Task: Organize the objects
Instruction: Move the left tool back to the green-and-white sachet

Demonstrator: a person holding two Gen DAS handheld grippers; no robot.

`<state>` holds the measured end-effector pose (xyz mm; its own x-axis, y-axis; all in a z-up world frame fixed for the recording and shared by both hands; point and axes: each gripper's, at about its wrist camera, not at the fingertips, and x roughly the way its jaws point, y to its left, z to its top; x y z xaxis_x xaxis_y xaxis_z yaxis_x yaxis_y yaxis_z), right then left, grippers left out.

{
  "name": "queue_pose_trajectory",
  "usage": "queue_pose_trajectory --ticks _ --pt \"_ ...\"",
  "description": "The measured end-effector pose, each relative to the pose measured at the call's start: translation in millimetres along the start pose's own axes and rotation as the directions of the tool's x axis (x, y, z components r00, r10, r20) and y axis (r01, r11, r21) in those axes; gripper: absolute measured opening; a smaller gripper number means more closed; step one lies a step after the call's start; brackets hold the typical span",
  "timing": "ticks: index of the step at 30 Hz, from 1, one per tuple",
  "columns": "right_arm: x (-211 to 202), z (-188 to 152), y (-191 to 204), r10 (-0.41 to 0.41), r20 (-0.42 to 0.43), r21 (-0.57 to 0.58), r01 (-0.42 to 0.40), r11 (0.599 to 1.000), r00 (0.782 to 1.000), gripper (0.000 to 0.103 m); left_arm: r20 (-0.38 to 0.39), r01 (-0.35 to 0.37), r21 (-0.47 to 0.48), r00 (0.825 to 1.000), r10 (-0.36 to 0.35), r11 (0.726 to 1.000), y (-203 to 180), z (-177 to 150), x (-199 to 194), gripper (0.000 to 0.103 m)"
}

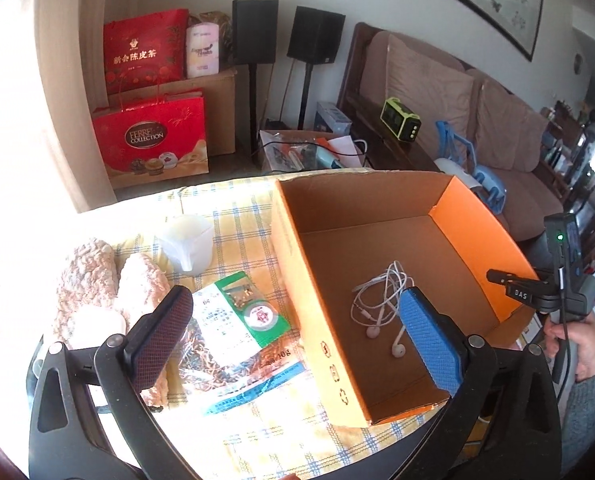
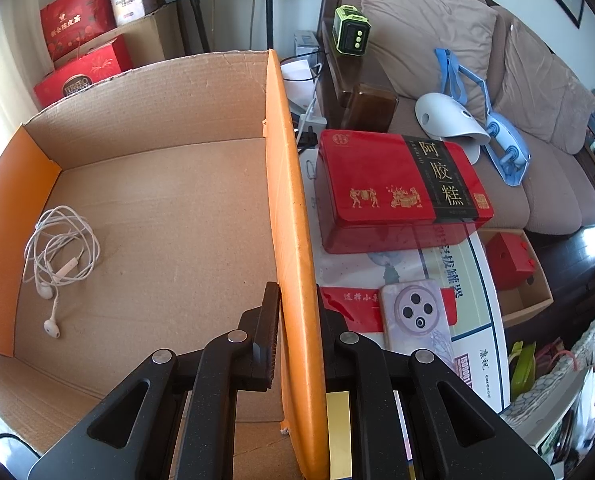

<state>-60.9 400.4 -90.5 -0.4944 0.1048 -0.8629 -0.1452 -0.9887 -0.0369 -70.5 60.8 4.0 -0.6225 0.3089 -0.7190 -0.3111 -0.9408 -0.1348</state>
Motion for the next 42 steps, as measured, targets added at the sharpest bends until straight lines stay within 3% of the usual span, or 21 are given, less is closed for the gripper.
queue_pose_trajectory --ticks 7,11,16,23,27,29,42 --pt "-0.6 1.1 1.1 -0.004 -0.002 0.000 0.004 1.000 1.000 0.012 -0.014 -0.067 -0.090 0.998 0.066 0.994 48.5 -6.1 -4.2 0.103" --pt "-1.1 1.2 1.9 -0.005 -0.002 -0.005 0.005 1.000 1.000 0.012 -0.045 -0.122 -0.117 0.992 0.118 0.986 72.6 -14.1 2.5 0.103" --pt "-1.0 1.0 1.7 -0.007 -0.002 -0.007 0.007 1.000 1.000 0.012 -0.106 -0.151 -0.176 0.985 0.133 0.973 99.0 -26.9 22.3 0.103" --pt "-0.1 0.6 3.4 -0.013 -0.005 -0.015 0.013 1.000 1.000 0.012 -0.157 -0.078 -0.243 0.987 0.040 0.967 109.0 -33.0 45.8 0.092" --pt "-0.1 0.7 3.5 -0.013 -0.006 -0.015 0.013 1.000 1.000 0.012 -0.182 -0.025 -0.268 0.983 -0.025 0.963 102.8 -28.2 60.1 0.073" --pt "0.5 0.6 3.5 -0.015 -0.007 -0.017 0.015 1.000 1.000 0.012 -0.194 -0.004 -0.273 0.980 -0.051 0.962 99.8 -26.0 66.8 0.068" --pt "1.1 -1.0 3.3 -0.019 -0.011 -0.020 0.019 1.000 1.000 0.013 -0.253 0.049 -0.304 0.959 -0.131 0.951 92.9 -29.0 96.2 0.046"
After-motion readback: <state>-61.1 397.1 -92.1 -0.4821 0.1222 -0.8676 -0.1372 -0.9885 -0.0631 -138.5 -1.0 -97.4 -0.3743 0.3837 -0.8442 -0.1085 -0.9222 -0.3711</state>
